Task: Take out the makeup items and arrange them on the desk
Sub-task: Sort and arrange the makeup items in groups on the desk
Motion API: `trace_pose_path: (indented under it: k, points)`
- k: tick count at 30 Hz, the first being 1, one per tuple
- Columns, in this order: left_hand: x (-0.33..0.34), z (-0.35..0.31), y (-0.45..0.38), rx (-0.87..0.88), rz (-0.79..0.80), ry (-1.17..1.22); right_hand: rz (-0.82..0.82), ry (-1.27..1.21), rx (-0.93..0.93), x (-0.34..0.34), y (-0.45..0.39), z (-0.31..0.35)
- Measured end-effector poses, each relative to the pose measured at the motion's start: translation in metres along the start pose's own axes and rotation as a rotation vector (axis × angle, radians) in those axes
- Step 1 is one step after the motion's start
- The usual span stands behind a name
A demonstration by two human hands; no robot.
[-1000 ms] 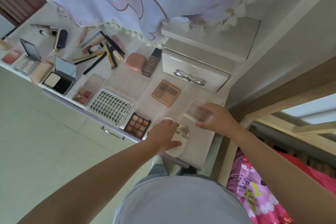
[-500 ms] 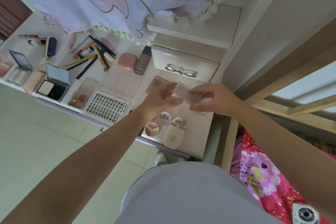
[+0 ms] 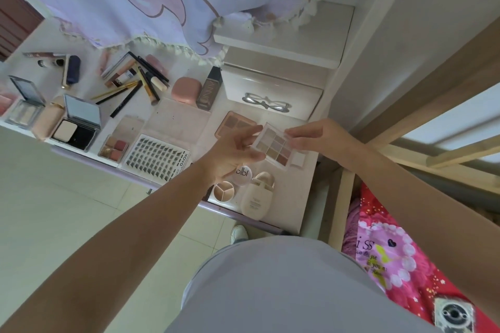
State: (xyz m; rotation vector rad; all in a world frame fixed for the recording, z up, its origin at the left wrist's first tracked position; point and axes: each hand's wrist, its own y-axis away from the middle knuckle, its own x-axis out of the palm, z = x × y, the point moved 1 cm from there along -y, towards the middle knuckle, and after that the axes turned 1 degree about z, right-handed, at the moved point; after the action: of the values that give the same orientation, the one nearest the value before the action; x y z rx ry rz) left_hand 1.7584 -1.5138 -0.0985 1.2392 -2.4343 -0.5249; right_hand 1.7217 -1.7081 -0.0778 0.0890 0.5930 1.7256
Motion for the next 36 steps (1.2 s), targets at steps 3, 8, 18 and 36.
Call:
trace_pose_path:
  k: [3,8,18,36]
  points:
    - [0.002,0.005,0.0,-0.02,-0.023,-0.012,0.013,0.067,0.001,0.003,-0.004,-0.005]
    - [0.001,0.013,-0.004,-0.063,-0.132,0.0,-0.069,0.058,-0.043,0.009,-0.014,-0.016]
    - [-0.003,0.031,-0.018,-0.199,-0.198,-0.251,-0.267,-0.152,0.186,0.012,-0.046,-0.031]
    - [-0.015,0.041,-0.053,-0.294,-0.146,-0.759,-0.291,0.192,0.411,0.018,-0.113,-0.041]
